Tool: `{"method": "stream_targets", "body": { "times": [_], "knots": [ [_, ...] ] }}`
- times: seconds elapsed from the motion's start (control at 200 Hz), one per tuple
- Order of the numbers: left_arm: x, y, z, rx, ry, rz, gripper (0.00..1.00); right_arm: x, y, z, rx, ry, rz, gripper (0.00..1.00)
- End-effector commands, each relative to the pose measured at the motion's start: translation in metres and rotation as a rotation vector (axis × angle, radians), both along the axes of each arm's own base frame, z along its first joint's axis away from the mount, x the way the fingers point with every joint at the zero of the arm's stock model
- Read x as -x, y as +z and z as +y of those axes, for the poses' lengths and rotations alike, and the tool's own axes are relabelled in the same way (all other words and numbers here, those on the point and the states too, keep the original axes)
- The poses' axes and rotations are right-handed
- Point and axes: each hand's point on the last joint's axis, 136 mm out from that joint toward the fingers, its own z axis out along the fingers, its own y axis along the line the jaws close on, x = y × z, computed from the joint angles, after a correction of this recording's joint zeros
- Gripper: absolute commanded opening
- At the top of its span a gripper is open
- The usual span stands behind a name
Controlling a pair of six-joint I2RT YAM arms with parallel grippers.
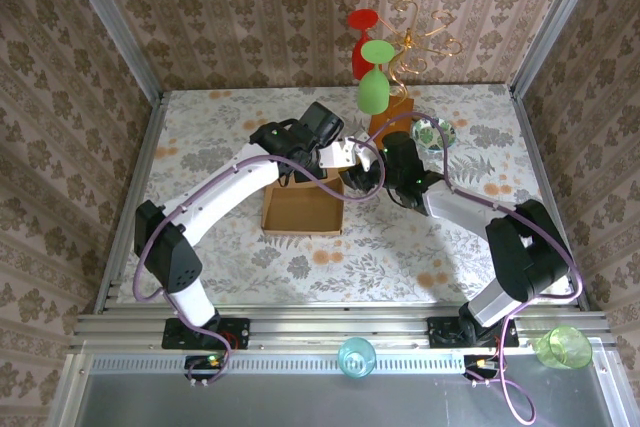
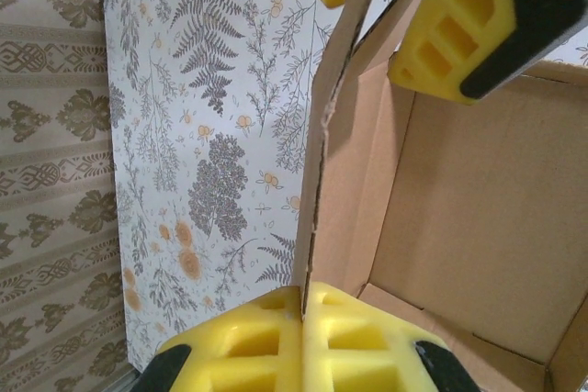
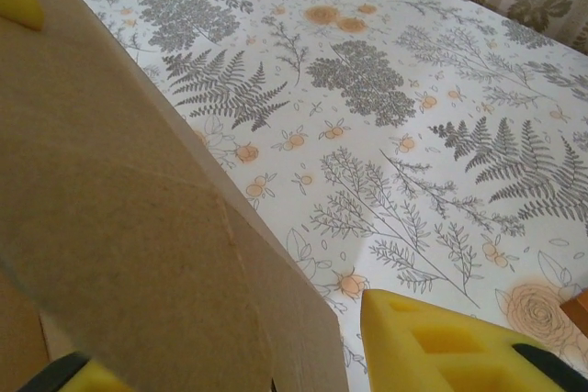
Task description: Fold the paper box
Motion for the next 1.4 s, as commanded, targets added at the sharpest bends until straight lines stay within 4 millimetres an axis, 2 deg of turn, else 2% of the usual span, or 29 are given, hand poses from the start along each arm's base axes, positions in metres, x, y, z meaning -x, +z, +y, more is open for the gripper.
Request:
{"method": "stream_targets", "body": {
  "times": [0.0,0.175,0.325,0.44,0.53,0.59,0.69,0.75,0.785,0.81,0.88,0.97,1.065,1.15,1.23,1.315,1.395],
  "knots": [
    [0.002,0.022,-0.006,0.078,-0.011,-0.011,0.0,-0.007,0.016,0.014,-0.039,0.029,-0.036,0.35],
    [0.001,0.025,-0.005,0.1,0.002,-0.007,0.0,-0.01,0.015,0.017,-0.037,0.031,-0.025,0.24],
    [-0.005,0.03,-0.001,0.129,0.033,-0.016,0.0,-0.009,0.016,0.019,-0.035,0.035,-0.022,0.04],
    [-0.02,0.047,0.007,0.228,0.14,-0.053,0.37,-0.009,0.017,0.018,-0.03,0.037,-0.029,0.0],
    [-0.038,0.068,0.029,0.359,0.29,-0.089,0.57,-0.007,0.018,0.017,-0.022,0.042,-0.03,0.0],
    [-0.047,0.077,0.05,0.437,0.395,-0.084,0.63,-0.006,0.018,0.016,-0.017,0.046,-0.031,0.0],
    [-0.054,0.074,0.091,0.518,0.567,-0.021,0.64,-0.007,0.019,0.012,-0.015,0.039,-0.032,0.0],
    [-0.052,0.061,0.111,0.535,0.648,0.05,0.64,-0.008,0.019,0.011,-0.015,0.038,-0.034,0.0],
    [-0.046,0.052,0.113,0.539,0.664,0.097,0.63,-0.008,0.019,0.011,-0.013,0.039,-0.033,0.0],
    [-0.046,0.045,0.126,0.538,0.704,0.116,0.63,-0.008,0.019,0.011,-0.013,0.04,-0.034,0.0],
    [-0.034,0.025,0.135,0.504,0.722,0.146,0.62,-0.009,0.019,0.011,-0.011,0.041,-0.035,0.0],
    [-0.027,0.012,0.15,0.467,0.725,0.091,0.64,-0.009,0.018,0.012,-0.008,0.052,-0.032,0.0],
    [-0.034,0.009,0.161,0.526,0.724,0.06,0.65,-0.009,0.016,0.011,-0.008,0.064,-0.023,0.0],
    [-0.049,0.007,0.179,0.6,0.765,0.088,0.65,-0.007,0.016,0.009,-0.009,0.085,-0.01,0.0],
    [-0.06,0.003,0.182,0.672,0.719,0.141,0.65,-0.003,0.019,0.005,-0.021,0.118,0.008,0.0],
    [-0.065,0.001,0.172,0.725,0.625,0.195,0.64,0.002,0.024,0.0,-0.03,0.152,0.039,0.0],
    [-0.061,0.0,0.154,0.766,0.483,0.251,0.64,0.007,0.026,-0.005,-0.023,0.185,0.055,0.0]
  ]
}}
